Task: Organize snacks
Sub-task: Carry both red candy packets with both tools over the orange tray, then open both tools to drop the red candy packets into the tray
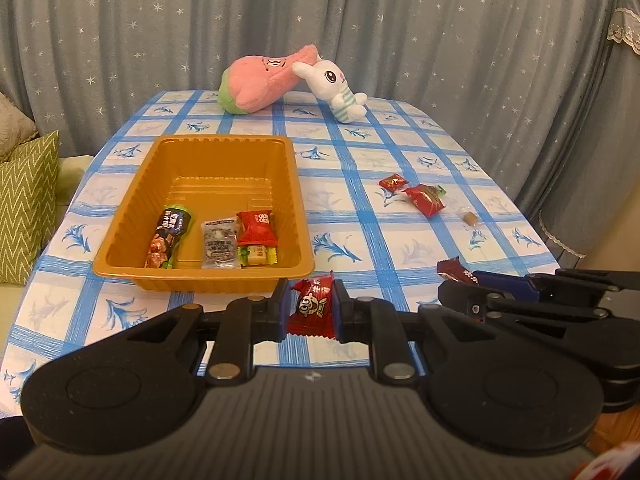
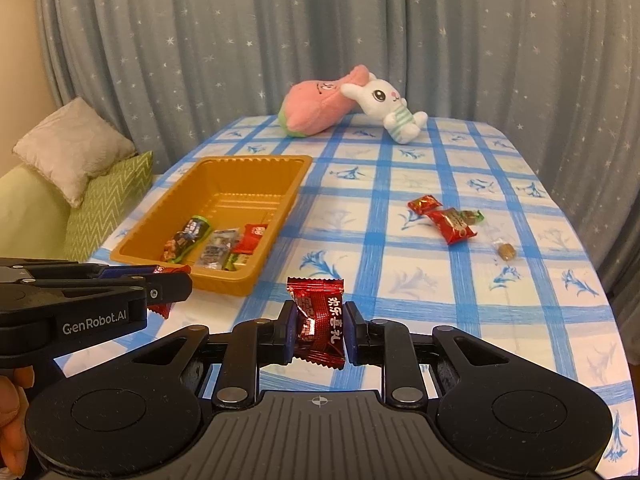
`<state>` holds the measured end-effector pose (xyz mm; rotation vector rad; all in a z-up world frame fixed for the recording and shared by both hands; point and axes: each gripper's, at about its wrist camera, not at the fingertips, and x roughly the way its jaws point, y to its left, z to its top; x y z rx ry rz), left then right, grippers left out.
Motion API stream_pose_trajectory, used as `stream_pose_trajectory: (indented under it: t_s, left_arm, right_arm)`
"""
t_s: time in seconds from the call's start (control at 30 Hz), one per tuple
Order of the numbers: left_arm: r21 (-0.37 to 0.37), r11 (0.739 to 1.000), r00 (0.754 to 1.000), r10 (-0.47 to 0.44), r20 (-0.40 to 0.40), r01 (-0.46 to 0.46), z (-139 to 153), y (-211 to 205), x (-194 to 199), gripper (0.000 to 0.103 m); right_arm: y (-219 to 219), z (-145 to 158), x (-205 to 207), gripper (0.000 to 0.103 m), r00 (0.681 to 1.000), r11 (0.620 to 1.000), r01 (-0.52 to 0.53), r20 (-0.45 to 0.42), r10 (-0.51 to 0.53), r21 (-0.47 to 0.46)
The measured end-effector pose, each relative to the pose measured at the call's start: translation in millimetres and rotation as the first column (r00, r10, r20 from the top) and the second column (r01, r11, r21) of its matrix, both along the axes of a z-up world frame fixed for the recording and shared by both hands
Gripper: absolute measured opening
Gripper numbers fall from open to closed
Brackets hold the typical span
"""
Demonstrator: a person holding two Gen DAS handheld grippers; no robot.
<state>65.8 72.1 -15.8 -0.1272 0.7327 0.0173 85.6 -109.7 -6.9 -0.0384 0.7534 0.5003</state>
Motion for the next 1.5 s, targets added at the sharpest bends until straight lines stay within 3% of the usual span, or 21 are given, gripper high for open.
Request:
stream_pose_trajectory:
  t_s: [0.33, 0.8, 1.13, 1.5]
  left_arm:
    - [0.015, 1.000, 1.000, 0.001, 0.006, -0.001, 4.4, 8.0, -0.9, 0.018]
    - [0.033, 0.999, 0.999, 0.043, 0.019, -0.043, 19.9, 54.9, 20.3, 0.018]
    - [0.032, 0.998, 0.998, 0.058, 0.014, -0.059, 19.3, 90.1, 57.8, 0.018]
    - [0.026, 0.998, 0.998, 0.059, -0.020, -0.059, -0.6, 120.8, 113.6, 0.018]
  right_arm:
    - [10.5, 2.1, 0.2, 0.024, 1.000, 1.000, -0.021, 0.005, 0.021, -0.002]
    - [50.5, 6.8, 21.5, 0.024, 0.996, 0.996, -0.088, 0.001, 0.088, 0.016]
    - [91.2, 1.9, 55.8, 0.024, 0.991, 0.991, -0.131, -0.008, 0.131, 0.016]
    - [126.4, -10.8, 111.8, 0.024, 0.989, 0.990, -0.142, -0.026, 0.143, 0.010]
